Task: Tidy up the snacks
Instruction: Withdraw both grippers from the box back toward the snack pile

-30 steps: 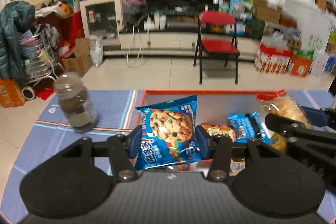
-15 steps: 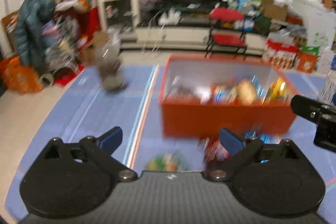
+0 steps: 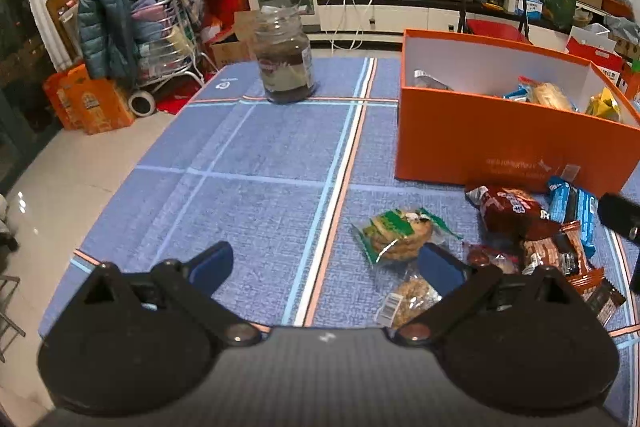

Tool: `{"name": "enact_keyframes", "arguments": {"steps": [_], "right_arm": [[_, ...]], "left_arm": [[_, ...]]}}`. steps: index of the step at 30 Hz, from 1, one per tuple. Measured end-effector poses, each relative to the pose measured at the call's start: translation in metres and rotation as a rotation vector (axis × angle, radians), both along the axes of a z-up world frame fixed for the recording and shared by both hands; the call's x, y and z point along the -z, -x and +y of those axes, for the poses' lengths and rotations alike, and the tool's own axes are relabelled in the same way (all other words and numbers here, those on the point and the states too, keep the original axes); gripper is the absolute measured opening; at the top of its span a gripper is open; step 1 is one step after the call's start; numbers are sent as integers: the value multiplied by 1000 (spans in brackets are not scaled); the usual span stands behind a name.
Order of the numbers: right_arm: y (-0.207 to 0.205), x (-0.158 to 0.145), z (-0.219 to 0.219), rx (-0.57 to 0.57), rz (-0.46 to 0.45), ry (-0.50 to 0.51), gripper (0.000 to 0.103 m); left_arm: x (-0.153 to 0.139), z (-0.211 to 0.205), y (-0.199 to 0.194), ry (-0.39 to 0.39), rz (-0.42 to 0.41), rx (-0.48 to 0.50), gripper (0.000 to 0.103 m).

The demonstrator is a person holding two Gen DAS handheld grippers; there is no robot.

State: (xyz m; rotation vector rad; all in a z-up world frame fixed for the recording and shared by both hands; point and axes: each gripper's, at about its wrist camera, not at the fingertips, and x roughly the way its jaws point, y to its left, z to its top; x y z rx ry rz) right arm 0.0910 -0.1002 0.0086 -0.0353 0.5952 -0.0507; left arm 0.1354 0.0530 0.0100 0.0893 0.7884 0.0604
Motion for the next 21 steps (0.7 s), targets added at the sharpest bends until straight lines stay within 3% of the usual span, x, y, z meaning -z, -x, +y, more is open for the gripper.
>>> {"name": "enact_keyframes", "arguments": {"steps": [7,21], "right_arm": [[-4,6,-1,-15,20,6,89],[-3,5,1,-24,14,9,89]], "left_arm": [[3,-7,4,41,39,6,98],[-3,-8,10,32,4,-6,98]]}}
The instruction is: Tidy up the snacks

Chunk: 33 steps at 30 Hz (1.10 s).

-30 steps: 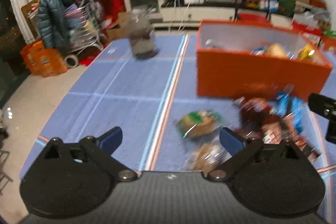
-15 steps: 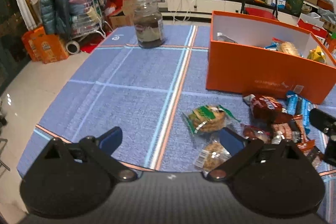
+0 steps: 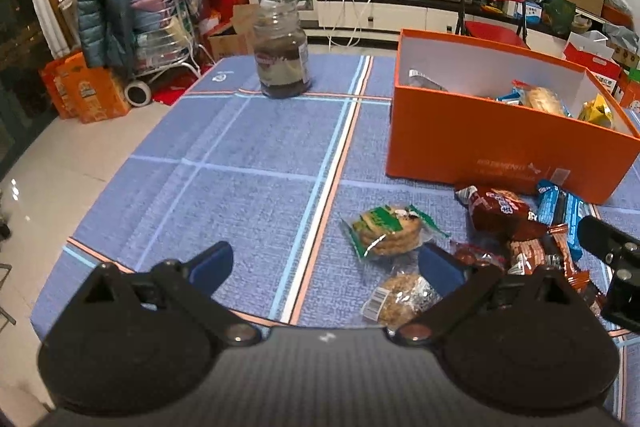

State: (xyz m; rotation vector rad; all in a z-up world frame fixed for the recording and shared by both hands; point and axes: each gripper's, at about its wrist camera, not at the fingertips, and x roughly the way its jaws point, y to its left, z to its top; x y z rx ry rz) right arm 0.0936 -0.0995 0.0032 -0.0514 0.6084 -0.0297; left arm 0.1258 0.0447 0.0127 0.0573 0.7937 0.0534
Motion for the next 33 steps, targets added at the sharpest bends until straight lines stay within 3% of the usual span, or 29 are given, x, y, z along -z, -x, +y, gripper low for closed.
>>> {"name": "enact_keyframes", "arguments": {"steps": [33], "right_arm": [[0,3,3,-9,5,8,89]], "left_arm": [[-9,1,5,20,-16,23,99]]}}
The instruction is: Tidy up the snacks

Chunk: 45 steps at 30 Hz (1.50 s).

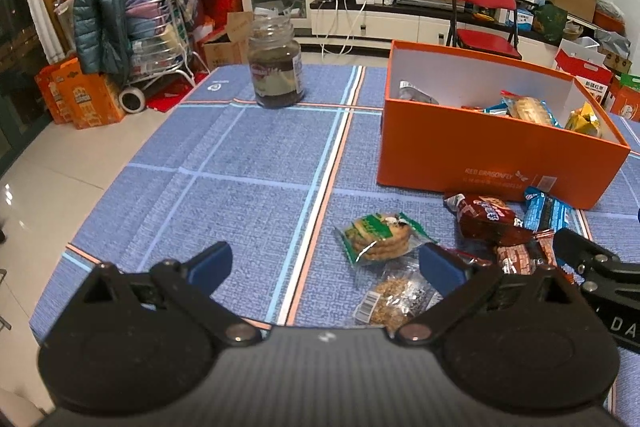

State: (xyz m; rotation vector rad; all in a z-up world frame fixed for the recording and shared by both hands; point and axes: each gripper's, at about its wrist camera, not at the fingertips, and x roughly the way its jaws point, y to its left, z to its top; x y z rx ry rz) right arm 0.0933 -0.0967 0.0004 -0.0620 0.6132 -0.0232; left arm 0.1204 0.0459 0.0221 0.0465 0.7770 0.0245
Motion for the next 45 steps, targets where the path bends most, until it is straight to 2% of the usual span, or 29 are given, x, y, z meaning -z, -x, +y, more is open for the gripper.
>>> {"name": "enact_keyframes", "arguments": {"steps": [21,40,45], "right_arm": [[0,3,0,-2,11,5,89],[-7,6,-8,78,88,43,95],[-11,7,-14,88,116,-3,95]], "left_arm": [[1,-2,1,-17,1,7,99],[5,-5,1,-31,9,11,99],[6,-7,2,-34,9,17,99]]}}
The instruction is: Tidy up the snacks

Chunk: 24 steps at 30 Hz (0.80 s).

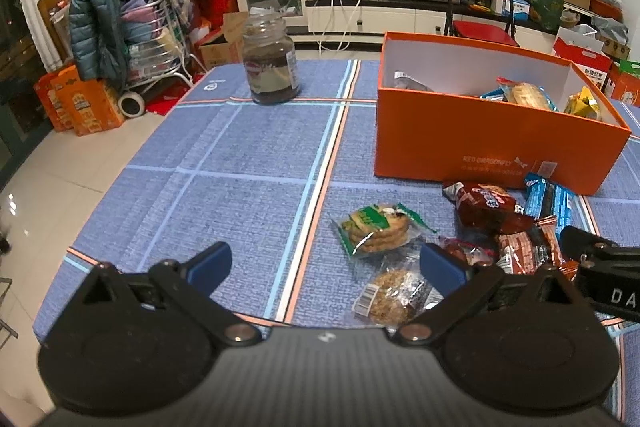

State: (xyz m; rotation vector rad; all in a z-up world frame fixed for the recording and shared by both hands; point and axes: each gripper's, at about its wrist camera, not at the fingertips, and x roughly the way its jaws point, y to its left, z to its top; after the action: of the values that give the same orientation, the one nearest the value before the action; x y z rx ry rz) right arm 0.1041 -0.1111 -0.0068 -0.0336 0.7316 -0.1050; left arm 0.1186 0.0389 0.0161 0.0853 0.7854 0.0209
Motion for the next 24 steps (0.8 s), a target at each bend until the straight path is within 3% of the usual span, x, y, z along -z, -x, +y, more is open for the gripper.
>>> {"name": "enact_keyframes", "arguments": {"steps": [24], "right_arm": [[-3,5,5,9,35,44,95]], "left_arm": [[2,0,0,-1,7,8,100]]}}
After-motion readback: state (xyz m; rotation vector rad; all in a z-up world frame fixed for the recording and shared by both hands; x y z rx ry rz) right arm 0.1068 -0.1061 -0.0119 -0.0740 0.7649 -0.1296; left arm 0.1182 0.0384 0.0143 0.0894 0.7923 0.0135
